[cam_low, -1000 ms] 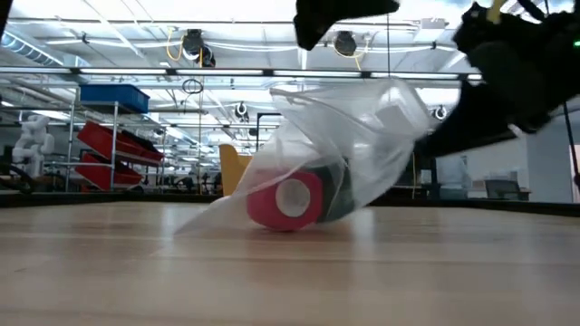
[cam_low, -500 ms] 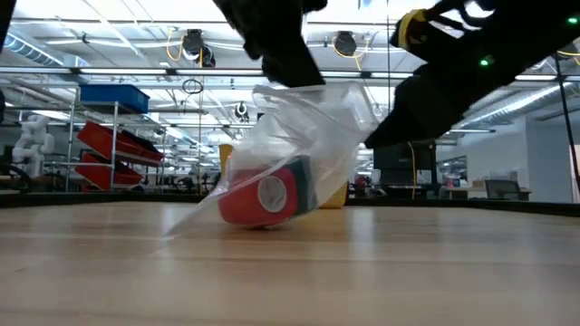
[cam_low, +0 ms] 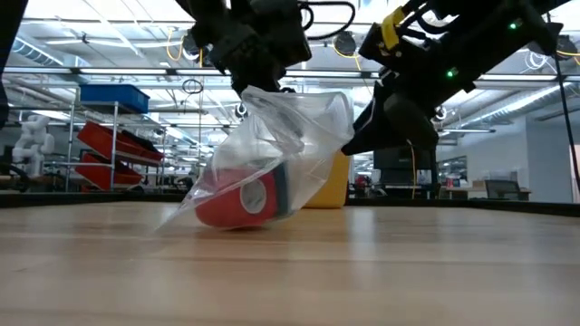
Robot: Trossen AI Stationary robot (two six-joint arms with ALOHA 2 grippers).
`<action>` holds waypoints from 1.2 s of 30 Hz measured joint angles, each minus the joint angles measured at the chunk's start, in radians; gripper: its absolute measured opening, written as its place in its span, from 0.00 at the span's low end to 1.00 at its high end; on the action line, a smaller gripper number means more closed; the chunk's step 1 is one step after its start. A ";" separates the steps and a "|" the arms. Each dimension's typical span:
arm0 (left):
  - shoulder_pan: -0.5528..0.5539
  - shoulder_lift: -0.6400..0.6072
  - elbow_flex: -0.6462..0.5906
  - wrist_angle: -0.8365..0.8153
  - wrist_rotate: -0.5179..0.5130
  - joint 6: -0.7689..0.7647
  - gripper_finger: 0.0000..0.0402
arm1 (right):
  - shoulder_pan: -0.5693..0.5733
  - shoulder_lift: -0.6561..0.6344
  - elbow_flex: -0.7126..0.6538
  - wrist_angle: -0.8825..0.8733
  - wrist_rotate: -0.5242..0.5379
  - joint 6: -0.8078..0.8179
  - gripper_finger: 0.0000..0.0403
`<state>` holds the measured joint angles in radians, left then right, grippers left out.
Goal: Roll bandage
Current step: Close the transparent zip bag
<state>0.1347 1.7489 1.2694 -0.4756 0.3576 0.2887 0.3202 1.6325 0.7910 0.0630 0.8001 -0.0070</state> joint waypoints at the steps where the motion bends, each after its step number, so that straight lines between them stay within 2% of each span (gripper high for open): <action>1: 0.013 0.000 -0.004 0.006 0.023 0.020 0.55 | -0.002 0.000 0.000 0.011 -0.003 -0.025 0.51; 4: 0.043 0.000 -0.021 0.027 0.095 0.062 0.55 | -0.013 0.000 0.000 0.065 -0.051 -0.092 0.51; 7: 0.060 0.001 -0.038 0.076 0.114 0.068 0.55 | -0.021 0.000 0.000 0.119 -0.092 -0.145 0.51; 13: 0.076 0.055 -0.039 0.102 0.214 0.070 0.55 | -0.035 0.000 0.000 0.173 -0.100 -0.252 0.51; 24: 0.075 0.114 -0.039 0.105 0.237 0.175 0.53 | -0.061 0.000 0.000 0.211 -0.100 -0.328 0.51; 27: 0.075 0.114 -0.039 0.114 0.237 0.190 0.43 | -0.065 0.000 0.000 0.208 -0.099 -0.328 0.51; 33: 0.076 0.114 -0.039 0.124 0.243 0.187 0.05 | -0.065 0.000 0.000 0.201 -0.099 -0.338 0.46; 36: 0.081 0.101 -0.038 0.120 0.237 0.132 0.02 | -0.065 0.000 0.000 0.187 -0.079 -0.327 0.43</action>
<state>0.2157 1.8495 1.2312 -0.3561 0.5942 0.4208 0.2555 1.6329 0.7910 0.2496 0.7207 -0.3336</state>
